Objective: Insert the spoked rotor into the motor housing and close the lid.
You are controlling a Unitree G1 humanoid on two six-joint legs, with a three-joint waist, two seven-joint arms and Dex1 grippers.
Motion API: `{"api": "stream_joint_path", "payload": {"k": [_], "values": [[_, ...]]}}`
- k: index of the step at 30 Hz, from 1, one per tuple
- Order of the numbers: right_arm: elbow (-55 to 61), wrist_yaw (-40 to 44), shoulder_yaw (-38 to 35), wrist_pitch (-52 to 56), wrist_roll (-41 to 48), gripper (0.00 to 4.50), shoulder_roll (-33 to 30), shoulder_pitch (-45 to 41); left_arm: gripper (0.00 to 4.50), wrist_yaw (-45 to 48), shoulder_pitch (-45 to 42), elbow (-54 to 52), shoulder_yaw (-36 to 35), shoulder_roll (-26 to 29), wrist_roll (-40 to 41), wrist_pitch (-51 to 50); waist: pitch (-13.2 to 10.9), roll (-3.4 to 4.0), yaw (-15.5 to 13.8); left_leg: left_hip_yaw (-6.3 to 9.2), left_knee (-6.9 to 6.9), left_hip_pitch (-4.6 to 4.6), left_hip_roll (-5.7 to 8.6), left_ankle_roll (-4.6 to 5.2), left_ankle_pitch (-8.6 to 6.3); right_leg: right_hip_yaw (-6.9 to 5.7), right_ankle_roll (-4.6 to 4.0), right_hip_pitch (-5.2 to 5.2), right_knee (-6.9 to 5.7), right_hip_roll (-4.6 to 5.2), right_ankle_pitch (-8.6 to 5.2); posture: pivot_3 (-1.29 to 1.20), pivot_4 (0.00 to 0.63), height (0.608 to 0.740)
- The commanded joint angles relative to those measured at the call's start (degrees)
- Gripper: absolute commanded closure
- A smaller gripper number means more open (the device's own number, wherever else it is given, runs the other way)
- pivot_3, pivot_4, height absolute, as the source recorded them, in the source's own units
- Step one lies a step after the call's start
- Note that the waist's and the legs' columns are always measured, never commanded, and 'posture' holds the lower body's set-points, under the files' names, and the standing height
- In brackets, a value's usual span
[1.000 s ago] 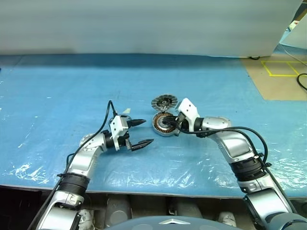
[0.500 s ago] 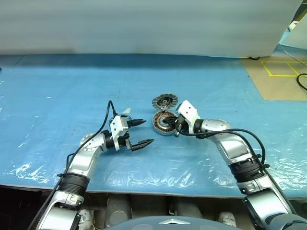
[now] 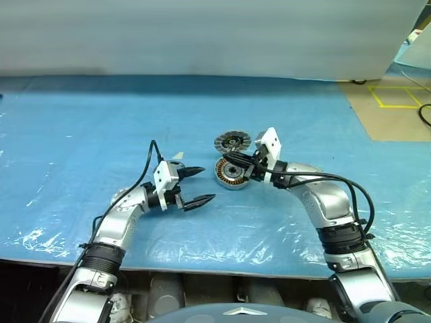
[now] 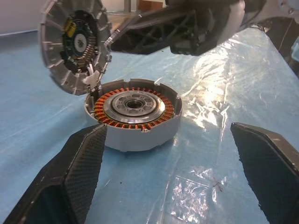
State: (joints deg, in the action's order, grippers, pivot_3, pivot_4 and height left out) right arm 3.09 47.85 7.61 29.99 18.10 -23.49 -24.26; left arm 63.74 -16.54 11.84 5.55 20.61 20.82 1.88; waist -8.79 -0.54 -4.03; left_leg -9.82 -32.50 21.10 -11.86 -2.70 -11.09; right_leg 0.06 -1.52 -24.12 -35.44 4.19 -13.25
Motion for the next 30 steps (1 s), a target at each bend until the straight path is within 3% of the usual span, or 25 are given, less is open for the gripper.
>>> {"api": "stream_joint_path", "payload": {"k": [1,5,18,21,24,30], "values": [[1.4,2.9,2.2,-2.0,-1.6,4.48,-2.6,1.1,0.00,1.0,-3.4,-3.2,-2.8,2.4,3.0,-3.3,0.0,-0.01,0.0,0.00,0.00,0.00,-0.01,0.00,0.00,-0.01,0.00,0.00,0.00,0.00,0.00,0.00,0.150,0.740],[1.3,4.4,3.3,-3.2,-2.4,4.48,-4.1,1.5,0.00,2.0,-7.2,-1.0,-3.3,6.1,1.8,-5.5,0.0,-0.01,0.3,0.00,-0.03,-0.03,0.01,0.00,0.00,0.05,0.00,0.00,0.00,0.00,0.00,0.00,0.150,0.740],[2.2,5.7,4.0,-4.7,-3.9,4.48,-5.5,3.0,0.00,11.1,-24.8,24.2,-1.6,13.5,-5.3,-8.6,-0.1,-0.08,-0.1,0.03,0.00,0.04,0.03,-0.01,0.01,-0.02,0.01,0.00,0.02,0.00,0.00,0.00,0.150,0.740],[2.1,5.6,4.4,-5.0,-4.4,4.50,-5.4,3.3,0.62,14.2,-28.2,27.7,-0.4,14.0,-6.6,-11.5,-0.1,-0.11,-0.1,0.03,-0.01,0.04,0.03,-0.01,0.01,-0.02,0.00,0.00,0.01,0.01,0.00,0.00,0.150,0.740],[2.0,5.4,4.7,-5.3,-4.9,4.50,-5.2,3.3,1.54,16.7,-30.1,28.7,0.4,14.0,-7.2,-14.6,-0.1,-0.12,0.0,0.03,0.00,0.03,0.03,-0.01,0.01,-0.01,0.00,0.00,0.01,0.01,0.00,0.00,0.150,0.740],[2.2,4.4,4.5,-5.4,-5.4,4.50,-4.5,3.7,1.54,20.3,-30.7,25.7,3.8,16.6,-10.3,-22.7,-0.1,-0.16,0.0,0.03,0.06,0.03,0.02,-0.01,0.01,-0.03,-0.01,-0.01,0.01,0.00,0.00,0.00,0.150,0.740]]}}
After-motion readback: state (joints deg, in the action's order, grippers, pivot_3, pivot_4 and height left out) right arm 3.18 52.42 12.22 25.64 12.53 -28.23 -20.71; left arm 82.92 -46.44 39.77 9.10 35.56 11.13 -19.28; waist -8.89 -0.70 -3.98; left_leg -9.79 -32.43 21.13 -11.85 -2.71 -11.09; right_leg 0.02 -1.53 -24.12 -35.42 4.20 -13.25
